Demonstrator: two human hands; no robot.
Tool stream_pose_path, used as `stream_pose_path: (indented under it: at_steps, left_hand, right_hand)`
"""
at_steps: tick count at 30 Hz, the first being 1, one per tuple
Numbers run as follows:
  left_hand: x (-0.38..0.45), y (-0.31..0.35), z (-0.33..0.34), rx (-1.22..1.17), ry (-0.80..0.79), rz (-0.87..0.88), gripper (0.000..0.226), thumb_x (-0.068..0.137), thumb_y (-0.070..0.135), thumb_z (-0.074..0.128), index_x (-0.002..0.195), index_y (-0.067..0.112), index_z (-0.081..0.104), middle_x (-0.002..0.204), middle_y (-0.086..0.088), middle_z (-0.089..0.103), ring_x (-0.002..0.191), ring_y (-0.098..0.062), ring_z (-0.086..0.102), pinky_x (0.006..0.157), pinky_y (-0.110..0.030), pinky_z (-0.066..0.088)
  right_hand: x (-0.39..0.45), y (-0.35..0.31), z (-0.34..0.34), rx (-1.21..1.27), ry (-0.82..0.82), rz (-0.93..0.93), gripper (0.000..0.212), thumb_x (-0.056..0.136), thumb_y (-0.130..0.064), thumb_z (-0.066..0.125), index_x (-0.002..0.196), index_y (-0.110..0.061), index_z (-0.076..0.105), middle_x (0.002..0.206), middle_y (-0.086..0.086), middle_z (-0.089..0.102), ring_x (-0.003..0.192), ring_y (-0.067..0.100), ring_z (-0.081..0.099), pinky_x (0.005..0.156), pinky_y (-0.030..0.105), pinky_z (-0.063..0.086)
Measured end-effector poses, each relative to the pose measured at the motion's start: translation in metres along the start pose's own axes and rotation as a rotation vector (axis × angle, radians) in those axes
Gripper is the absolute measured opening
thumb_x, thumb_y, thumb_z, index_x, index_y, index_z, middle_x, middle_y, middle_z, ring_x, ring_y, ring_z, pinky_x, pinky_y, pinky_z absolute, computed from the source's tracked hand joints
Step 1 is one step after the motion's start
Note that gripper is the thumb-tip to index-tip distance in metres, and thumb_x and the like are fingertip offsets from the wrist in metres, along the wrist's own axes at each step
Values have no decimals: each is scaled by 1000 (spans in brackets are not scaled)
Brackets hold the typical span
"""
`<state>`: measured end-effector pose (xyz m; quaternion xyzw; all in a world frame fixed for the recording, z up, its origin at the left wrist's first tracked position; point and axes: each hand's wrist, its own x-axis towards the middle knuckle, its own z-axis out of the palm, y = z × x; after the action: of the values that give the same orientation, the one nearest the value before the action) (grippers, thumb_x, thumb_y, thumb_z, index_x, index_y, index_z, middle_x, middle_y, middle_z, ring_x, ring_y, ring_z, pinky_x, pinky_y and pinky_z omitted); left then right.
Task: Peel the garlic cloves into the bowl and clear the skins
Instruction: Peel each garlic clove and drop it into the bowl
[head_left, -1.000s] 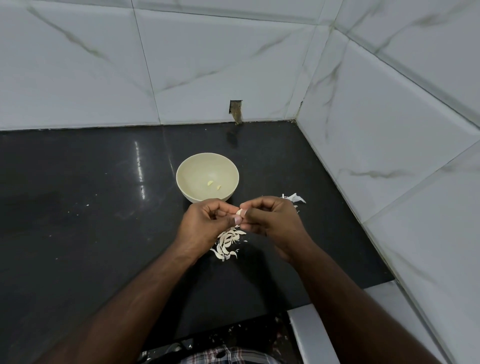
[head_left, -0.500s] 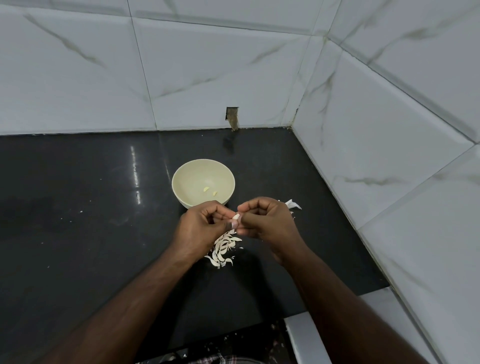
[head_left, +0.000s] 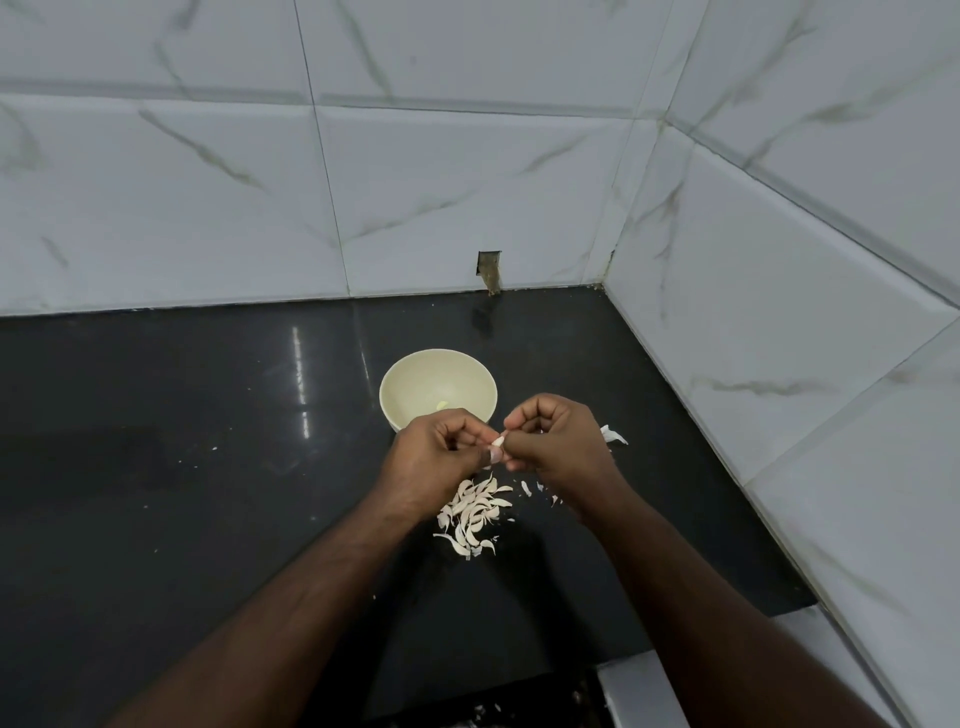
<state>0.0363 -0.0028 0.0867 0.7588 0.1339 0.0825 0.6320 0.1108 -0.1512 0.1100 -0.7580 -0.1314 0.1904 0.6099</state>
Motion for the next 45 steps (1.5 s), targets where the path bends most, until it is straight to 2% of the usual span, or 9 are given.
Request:
stream_pose_path:
  at_steps: [5,13,16,19,25,30,34,39,45]
  left_hand:
    - [0,5,3,-82,16,-38,20,81,-4,76,79,16,75,68,-2,72,68,-16,68,74,-36,59]
    - [-3,5,10,-366,49,-100,8,85,-7,71,90,-1,71,71,-15,67,65,-16,67,62,-20,57]
    - [-2,2,11,-397,47,-108,13,88,-8,68,96,2,70,72,-12,68,67,-19,66,65,-21,57]
    - [-2,-1,14,-378,28,-116,15,89,-6,67,100,3,72,76,-14,69,71,-21,64,66,-22,56]
    - [-3,-8,19,-390,17,-164,12,88,-4,70,100,-1,70,80,-17,70,75,-22,68,68,-22,58]
    - [-3,-9,21,-388,0,-159,12,87,-1,72,98,0,72,77,-14,69,73,-20,64,65,-21,56]
    - [-5,-8,21,-429,1,-164,11,87,0,73,97,2,73,76,-14,67,65,-14,60,62,-20,53]
    - [-10,-8,18,-495,-9,-181,12,87,-1,71,99,1,73,75,-9,70,67,-12,64,62,-17,54]
    - [-16,-7,13,-480,-15,-156,13,88,-6,67,97,1,72,69,-7,68,57,-10,58,59,-19,52]
  right_hand:
    - [1,-3,3,-59,17,-56,18,74,13,66,78,-4,62,60,10,63,49,15,61,50,26,53]
    - [0,16,-3,-292,72,-42,12,79,-7,66,74,-18,69,60,2,69,54,10,61,59,30,51]
    - [2,24,-18,-494,107,-18,19,86,-9,61,86,-23,74,71,-6,71,67,8,67,64,20,50]
    - [2,29,-33,-638,128,-62,14,92,-13,63,92,-19,76,78,-14,66,72,0,62,61,2,36]
    - [-2,35,-46,-774,128,-76,19,85,-7,66,90,-20,79,93,-9,75,86,6,67,83,26,52]
    - [-12,22,-41,-632,120,-131,24,92,-35,68,113,-27,75,103,-14,74,93,-2,65,85,16,48]
    - [-20,15,-24,-372,-91,-99,22,89,-19,75,111,-15,76,92,-8,76,76,-7,67,73,11,47]
    - [-25,18,-14,-148,-14,-71,4,88,-6,73,88,-9,76,69,-3,71,59,3,61,62,20,50]
    - [-27,16,-8,26,-63,12,11,87,0,71,82,-9,75,78,21,71,65,19,60,65,30,53]
